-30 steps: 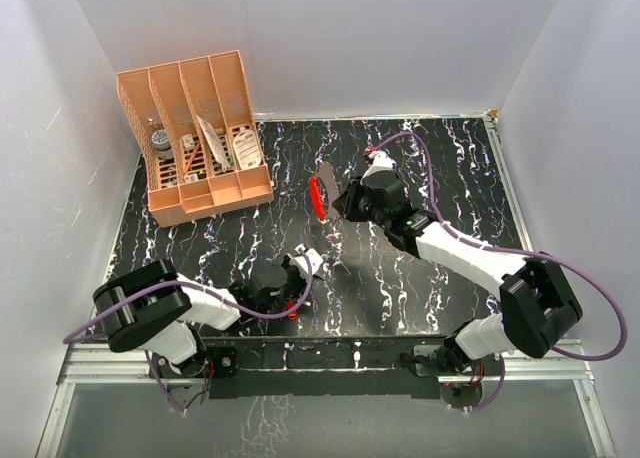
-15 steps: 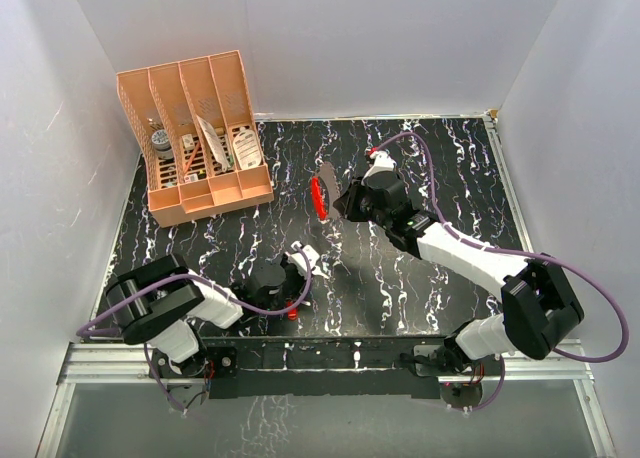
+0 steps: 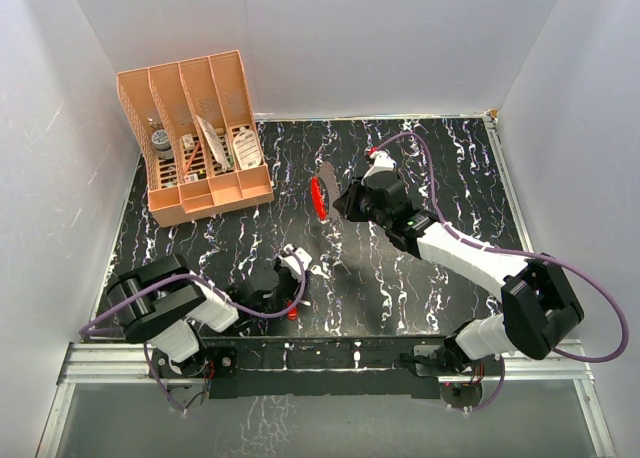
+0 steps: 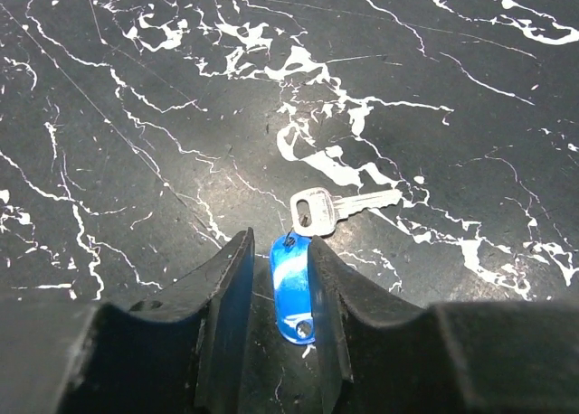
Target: Put the keys on the keyring
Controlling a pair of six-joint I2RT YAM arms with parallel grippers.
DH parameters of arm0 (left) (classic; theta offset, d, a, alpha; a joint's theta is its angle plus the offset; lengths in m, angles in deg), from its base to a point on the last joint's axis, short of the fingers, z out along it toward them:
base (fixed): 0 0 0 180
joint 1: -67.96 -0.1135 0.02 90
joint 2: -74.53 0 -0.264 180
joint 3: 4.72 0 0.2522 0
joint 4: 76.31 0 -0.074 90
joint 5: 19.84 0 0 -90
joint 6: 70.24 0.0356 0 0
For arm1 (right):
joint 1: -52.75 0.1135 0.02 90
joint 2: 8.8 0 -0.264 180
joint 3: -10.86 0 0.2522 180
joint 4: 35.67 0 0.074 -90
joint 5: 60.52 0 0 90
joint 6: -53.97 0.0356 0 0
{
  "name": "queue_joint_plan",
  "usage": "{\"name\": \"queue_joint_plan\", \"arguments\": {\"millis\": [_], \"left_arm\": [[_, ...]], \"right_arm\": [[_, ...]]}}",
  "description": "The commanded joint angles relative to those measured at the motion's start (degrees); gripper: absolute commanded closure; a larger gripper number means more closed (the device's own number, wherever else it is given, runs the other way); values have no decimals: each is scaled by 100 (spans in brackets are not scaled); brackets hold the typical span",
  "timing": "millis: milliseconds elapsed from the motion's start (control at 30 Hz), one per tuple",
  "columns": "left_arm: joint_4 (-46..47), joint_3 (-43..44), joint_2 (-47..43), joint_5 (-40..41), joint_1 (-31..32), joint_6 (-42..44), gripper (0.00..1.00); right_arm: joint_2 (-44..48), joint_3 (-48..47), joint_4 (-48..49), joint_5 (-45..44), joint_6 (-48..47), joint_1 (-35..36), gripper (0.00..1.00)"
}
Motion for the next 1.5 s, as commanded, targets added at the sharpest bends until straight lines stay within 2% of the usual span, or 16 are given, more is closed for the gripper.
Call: {"name": "queue_joint_plan", "arguments": {"millis": [0, 100, 600, 1100, 1333, 1467], "left_arm": [[305, -85, -255, 12, -51, -19, 69], [417, -165, -238, -52, -102, 10, 66], [931, -105, 273, -685, -364, 64, 67], [1248, -98, 638, -909, -481, 46, 67], [1401, -48, 855, -1001, -522, 30, 69], [1468, -37, 962, -1051, -554, 31, 75]], "right_arm": [[205, -45, 352, 16, -13, -15, 100], [201, -53, 359, 39, -10, -19, 100], [218, -20, 347, 9, -38, -22, 100], [168, 3, 371, 46, -47, -50, 100], [174, 23, 380, 55, -56, -57, 100], [174, 24, 380, 60, -56, -68, 100]]}}
